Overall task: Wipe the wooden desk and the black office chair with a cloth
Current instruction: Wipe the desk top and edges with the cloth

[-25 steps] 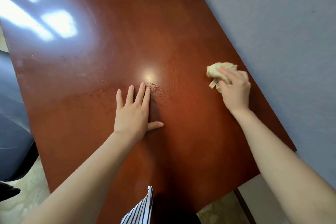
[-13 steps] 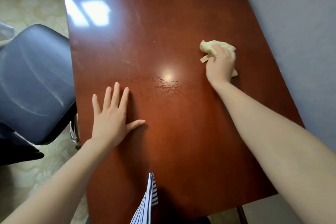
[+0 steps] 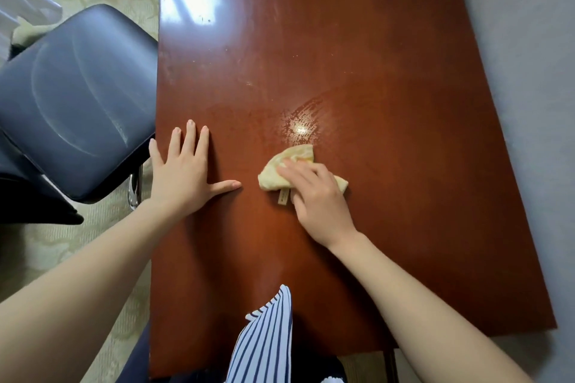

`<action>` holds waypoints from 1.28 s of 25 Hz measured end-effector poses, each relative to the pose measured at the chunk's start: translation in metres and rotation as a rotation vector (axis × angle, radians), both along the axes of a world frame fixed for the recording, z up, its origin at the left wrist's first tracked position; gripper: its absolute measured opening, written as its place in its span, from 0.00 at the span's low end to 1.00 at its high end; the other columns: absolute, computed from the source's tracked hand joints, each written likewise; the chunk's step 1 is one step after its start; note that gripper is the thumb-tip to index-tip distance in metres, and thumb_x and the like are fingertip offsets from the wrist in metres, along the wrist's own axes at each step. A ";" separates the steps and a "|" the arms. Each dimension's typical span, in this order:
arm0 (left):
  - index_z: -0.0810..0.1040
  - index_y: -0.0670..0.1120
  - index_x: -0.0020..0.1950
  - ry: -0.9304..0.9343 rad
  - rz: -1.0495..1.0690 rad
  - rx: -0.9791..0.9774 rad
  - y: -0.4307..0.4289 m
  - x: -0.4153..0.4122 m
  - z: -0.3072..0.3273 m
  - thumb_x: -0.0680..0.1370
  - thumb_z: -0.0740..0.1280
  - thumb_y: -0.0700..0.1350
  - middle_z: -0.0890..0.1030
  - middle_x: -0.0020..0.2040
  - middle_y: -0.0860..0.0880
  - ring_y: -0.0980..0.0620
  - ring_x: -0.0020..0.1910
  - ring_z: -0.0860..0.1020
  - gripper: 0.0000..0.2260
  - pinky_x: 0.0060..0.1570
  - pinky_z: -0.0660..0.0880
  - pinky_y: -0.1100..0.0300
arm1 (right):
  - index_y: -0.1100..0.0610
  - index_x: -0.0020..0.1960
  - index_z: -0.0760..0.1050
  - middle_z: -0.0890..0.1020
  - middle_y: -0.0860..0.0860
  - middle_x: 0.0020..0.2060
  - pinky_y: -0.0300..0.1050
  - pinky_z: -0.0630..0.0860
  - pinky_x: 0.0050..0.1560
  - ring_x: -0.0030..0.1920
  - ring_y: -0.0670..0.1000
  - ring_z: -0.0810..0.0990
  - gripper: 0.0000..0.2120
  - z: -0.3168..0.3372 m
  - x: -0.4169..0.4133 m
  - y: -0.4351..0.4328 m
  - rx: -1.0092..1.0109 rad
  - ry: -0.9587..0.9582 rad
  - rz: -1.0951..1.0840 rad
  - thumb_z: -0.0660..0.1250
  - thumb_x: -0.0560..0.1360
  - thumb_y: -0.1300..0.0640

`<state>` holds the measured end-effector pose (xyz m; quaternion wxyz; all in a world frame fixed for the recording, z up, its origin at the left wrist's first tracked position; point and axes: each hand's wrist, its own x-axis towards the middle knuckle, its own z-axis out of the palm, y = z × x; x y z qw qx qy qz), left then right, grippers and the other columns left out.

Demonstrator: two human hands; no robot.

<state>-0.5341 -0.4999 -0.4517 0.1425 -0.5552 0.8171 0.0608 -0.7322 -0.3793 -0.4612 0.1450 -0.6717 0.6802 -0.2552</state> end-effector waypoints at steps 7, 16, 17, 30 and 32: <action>0.49 0.45 0.78 0.005 -0.022 -0.022 0.001 0.000 0.001 0.65 0.60 0.74 0.50 0.78 0.44 0.43 0.76 0.50 0.52 0.70 0.45 0.36 | 0.63 0.54 0.79 0.80 0.59 0.54 0.44 0.69 0.58 0.52 0.62 0.76 0.19 -0.002 -0.088 0.023 -0.020 0.085 -0.294 0.71 0.64 0.73; 0.50 0.44 0.78 -0.036 -0.043 -0.044 0.003 0.000 -0.002 0.63 0.58 0.75 0.51 0.78 0.42 0.41 0.76 0.52 0.53 0.69 0.46 0.35 | 0.58 0.58 0.78 0.77 0.55 0.58 0.33 0.60 0.56 0.60 0.56 0.71 0.14 0.007 -0.140 -0.094 -0.001 0.032 -0.933 0.61 0.75 0.63; 0.50 0.44 0.78 -0.043 -0.046 -0.043 0.002 0.000 -0.002 0.63 0.57 0.76 0.51 0.78 0.42 0.40 0.76 0.53 0.53 0.69 0.46 0.35 | 0.56 0.58 0.78 0.77 0.54 0.59 0.33 0.59 0.57 0.61 0.55 0.71 0.14 0.008 -0.138 -0.110 0.016 0.014 -0.965 0.61 0.75 0.63; 0.48 0.50 0.78 0.106 -0.004 0.100 -0.010 0.015 0.001 0.76 0.50 0.67 0.46 0.79 0.50 0.49 0.77 0.47 0.36 0.70 0.42 0.36 | 0.53 0.56 0.79 0.77 0.58 0.48 0.47 0.68 0.51 0.51 0.59 0.75 0.11 0.018 0.050 -0.127 0.150 -0.081 -0.247 0.66 0.74 0.55; 0.47 0.51 0.78 0.130 0.006 0.129 -0.009 0.023 0.002 0.77 0.52 0.66 0.46 0.79 0.51 0.50 0.77 0.47 0.34 0.70 0.41 0.36 | 0.52 0.52 0.78 0.74 0.54 0.44 0.45 0.68 0.46 0.47 0.57 0.75 0.09 0.018 0.064 -0.100 0.174 -0.081 -0.179 0.67 0.74 0.51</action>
